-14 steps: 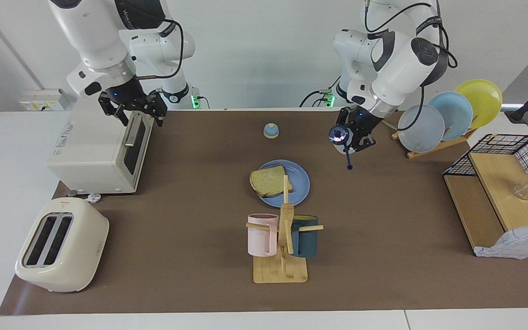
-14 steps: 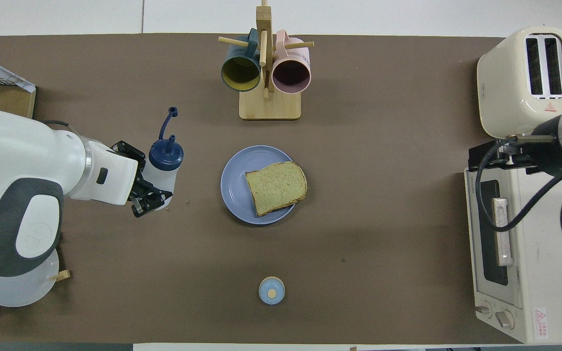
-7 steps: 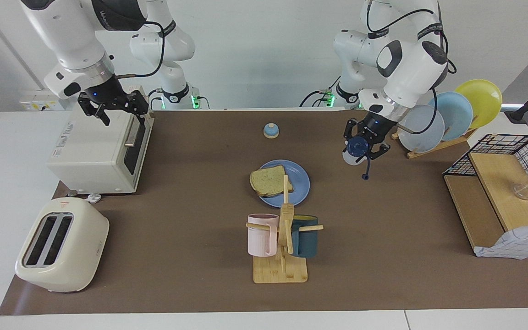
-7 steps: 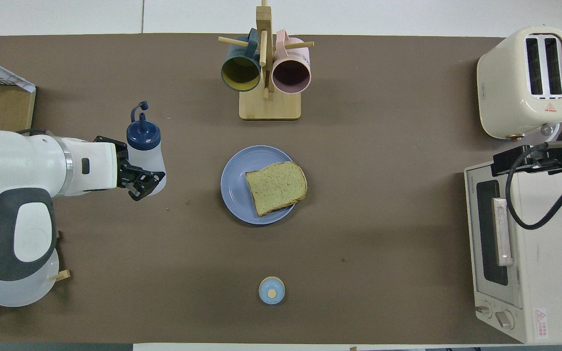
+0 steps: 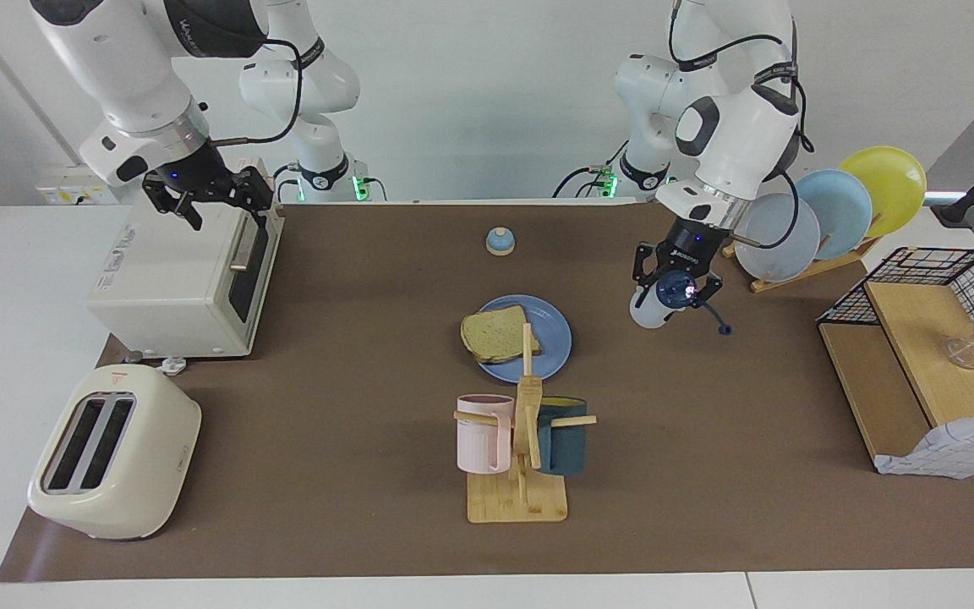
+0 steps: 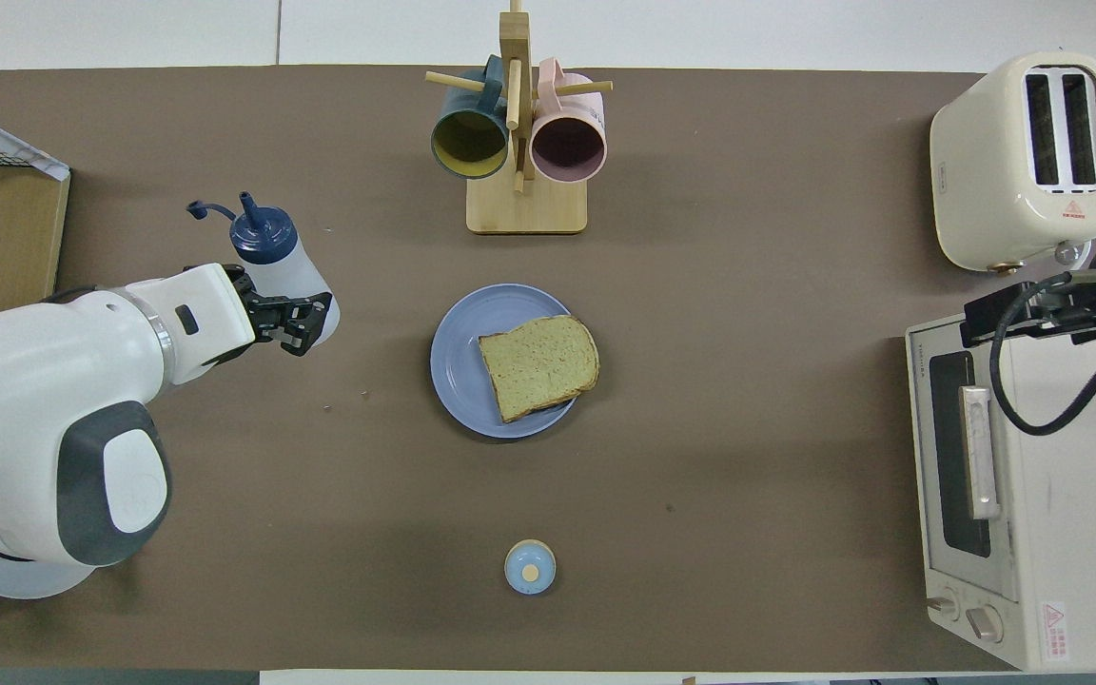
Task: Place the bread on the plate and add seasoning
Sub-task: 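Carry the opened bottle with the left gripper toward the plate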
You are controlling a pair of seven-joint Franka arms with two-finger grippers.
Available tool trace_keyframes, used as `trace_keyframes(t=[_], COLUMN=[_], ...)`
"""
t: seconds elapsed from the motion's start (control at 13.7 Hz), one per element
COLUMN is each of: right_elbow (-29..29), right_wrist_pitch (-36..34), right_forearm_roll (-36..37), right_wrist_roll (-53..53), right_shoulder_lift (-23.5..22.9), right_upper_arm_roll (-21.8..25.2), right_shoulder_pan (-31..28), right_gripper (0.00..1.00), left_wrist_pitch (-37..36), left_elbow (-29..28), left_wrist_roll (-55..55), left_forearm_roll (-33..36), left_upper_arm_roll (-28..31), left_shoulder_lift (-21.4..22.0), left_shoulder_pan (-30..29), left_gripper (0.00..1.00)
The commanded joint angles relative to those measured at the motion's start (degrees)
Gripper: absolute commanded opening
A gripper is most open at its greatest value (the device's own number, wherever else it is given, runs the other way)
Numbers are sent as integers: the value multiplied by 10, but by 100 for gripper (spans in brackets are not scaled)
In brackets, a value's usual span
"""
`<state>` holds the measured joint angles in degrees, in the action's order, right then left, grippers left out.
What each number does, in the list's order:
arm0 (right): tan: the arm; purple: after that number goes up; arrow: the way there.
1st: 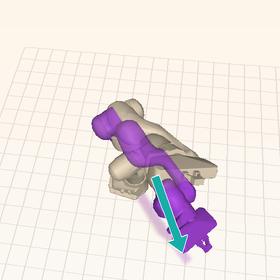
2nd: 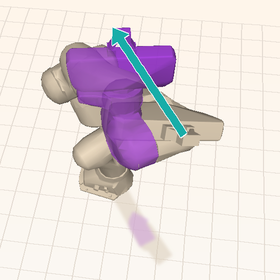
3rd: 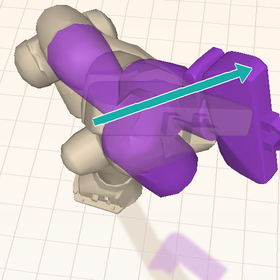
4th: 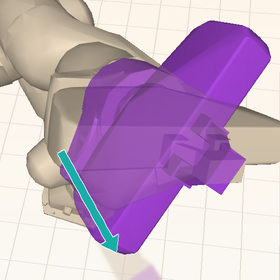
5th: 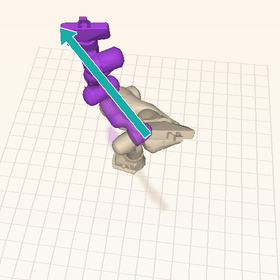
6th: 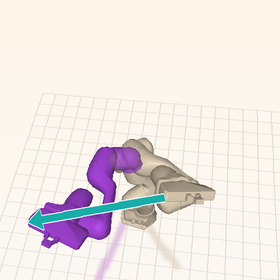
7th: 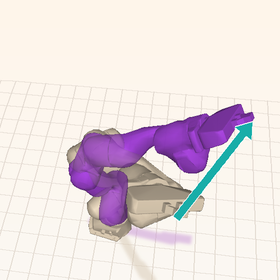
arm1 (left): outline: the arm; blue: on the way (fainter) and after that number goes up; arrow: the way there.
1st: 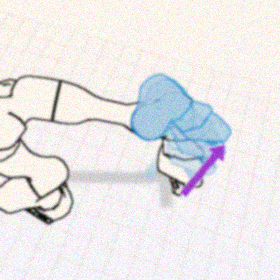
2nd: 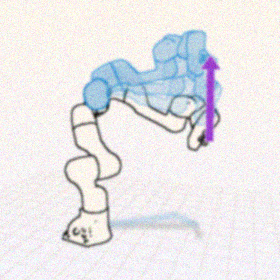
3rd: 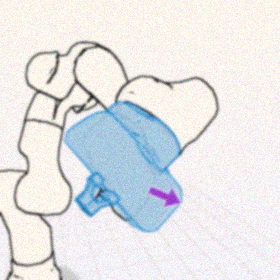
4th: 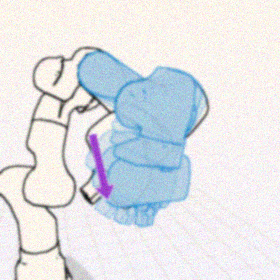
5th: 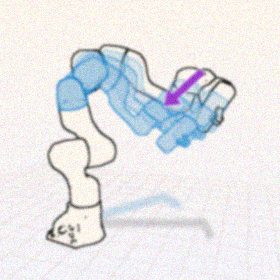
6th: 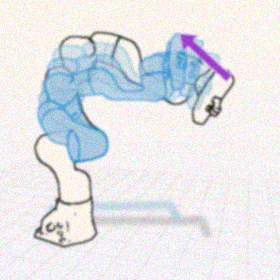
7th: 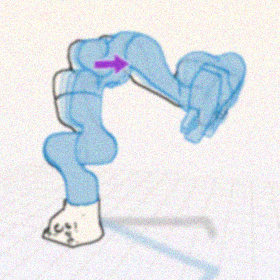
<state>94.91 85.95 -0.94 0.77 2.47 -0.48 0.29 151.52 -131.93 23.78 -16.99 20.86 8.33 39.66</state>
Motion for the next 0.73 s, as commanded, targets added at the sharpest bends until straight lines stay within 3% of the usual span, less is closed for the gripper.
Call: trace_keyframes(t=[0.0, 0.66], right_elbow=[-10, -7], right_wrist_pitch=[-12, -8], right_forearm_roll=[-2, -2], right_wrist_roll=[-14, -14], right_shoulder_lift=[-5, -5], right_upper_arm_roll=[-2, -4], right_shoulder_pan=[-13, -25], right_gripper=[100, 100], left_wrist_pitch=[103, 374], left_elbow=[-36, -83], left_wrist_roll=[-53, -104], left_forearm_roll=[-5, -5], left_upper_arm_roll=[3, 3], left_shoulder_lift=[-9, -118], left_shoulder_pan=[20, 33], left_gripper=[0, 0])
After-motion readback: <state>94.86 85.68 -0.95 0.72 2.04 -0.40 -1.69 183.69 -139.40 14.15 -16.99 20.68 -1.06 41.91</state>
